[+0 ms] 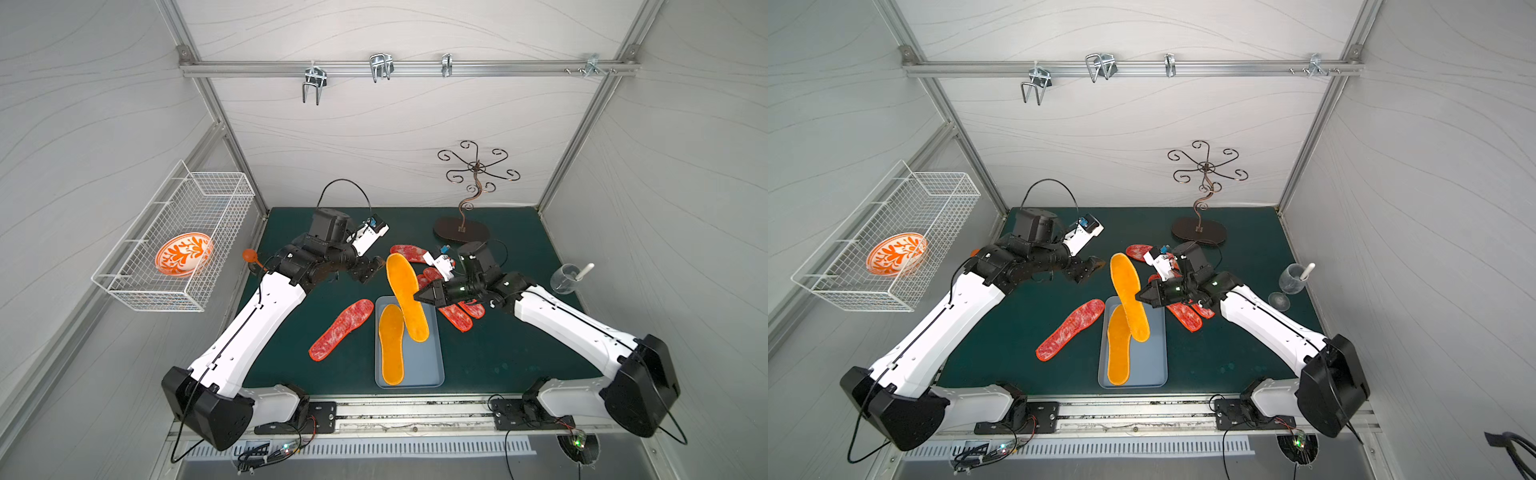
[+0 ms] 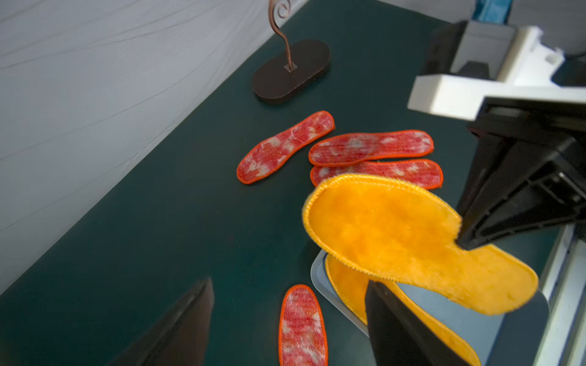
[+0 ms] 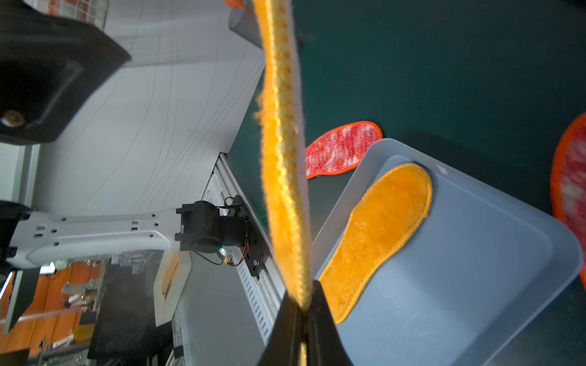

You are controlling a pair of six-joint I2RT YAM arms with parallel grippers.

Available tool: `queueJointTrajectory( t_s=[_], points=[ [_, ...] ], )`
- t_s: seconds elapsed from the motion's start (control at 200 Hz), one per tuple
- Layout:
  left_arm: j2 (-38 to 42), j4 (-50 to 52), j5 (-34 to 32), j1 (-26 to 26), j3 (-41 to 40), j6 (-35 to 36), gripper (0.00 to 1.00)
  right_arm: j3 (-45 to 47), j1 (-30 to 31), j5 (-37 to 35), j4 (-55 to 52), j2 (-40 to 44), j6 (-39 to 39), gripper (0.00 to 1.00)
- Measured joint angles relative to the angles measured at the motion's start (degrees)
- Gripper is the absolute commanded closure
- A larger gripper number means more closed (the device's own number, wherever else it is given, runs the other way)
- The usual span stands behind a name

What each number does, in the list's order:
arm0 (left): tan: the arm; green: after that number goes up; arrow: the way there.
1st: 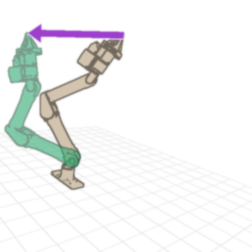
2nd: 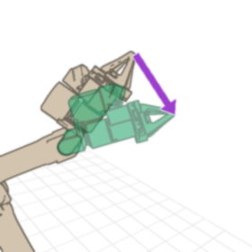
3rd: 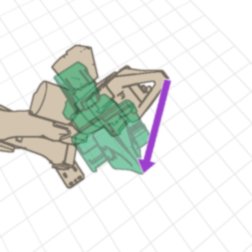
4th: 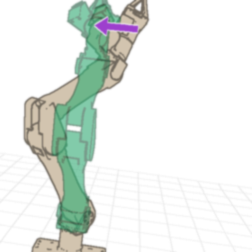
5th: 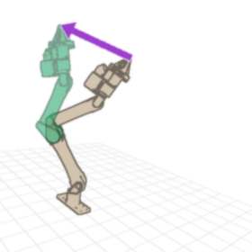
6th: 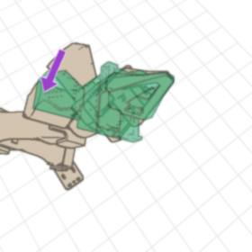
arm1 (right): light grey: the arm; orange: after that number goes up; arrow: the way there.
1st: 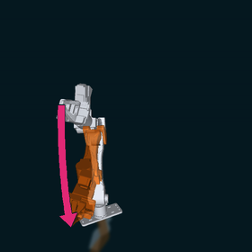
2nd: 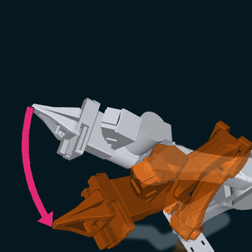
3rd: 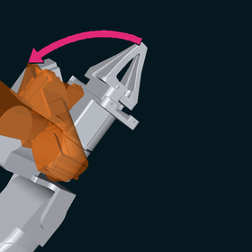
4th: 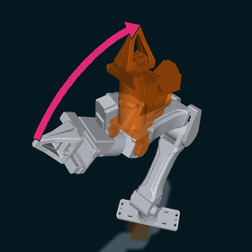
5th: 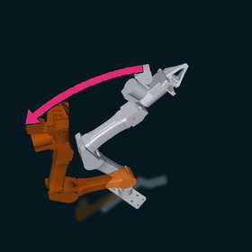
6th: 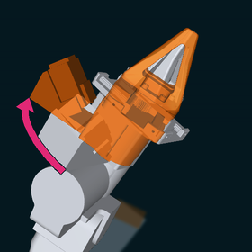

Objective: Put the insoles into the storage box
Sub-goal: Pick up the insole from the center of the board, then place the insole in the storage box.

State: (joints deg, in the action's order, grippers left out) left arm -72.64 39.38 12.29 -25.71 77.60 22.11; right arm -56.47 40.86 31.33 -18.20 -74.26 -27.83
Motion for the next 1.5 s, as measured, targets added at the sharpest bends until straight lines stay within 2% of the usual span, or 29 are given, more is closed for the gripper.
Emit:
queueJointTrajectory(
  t_s=[0.325,0.52,0.695,1.14,1.5],
  points=[
    [4.24,-6.91,-2.86,1.09,-10.03,-10.32,0.16,11.06,6.01,-8.52,0.24,4.57,-12.7,1.0],
    [6.25,-7.52,-3.13,1.81,-17.22,-13.27,0.16,15.8,7.08,-11.1,2.89,3.93,-18.08,1.0],
    [6.29,-7.61,-2.6,3.23,-19.93,-14.8,0.16,18.73,7.34,-12.7,7.02,1.42,-21.86,1.0],
    [6.64,-8.0,0.22,5.01,-20.74,-15.96,0.16,21.59,7.52,-13.03,13.11,-5.53,-25.4,1.0],
    [6.64,-8.2,0.42,5.33,-21.29,-16.39,0.16,20.5,7.54,-15.47,9.9,-7.06,-24.76,0.95]
  ],
)
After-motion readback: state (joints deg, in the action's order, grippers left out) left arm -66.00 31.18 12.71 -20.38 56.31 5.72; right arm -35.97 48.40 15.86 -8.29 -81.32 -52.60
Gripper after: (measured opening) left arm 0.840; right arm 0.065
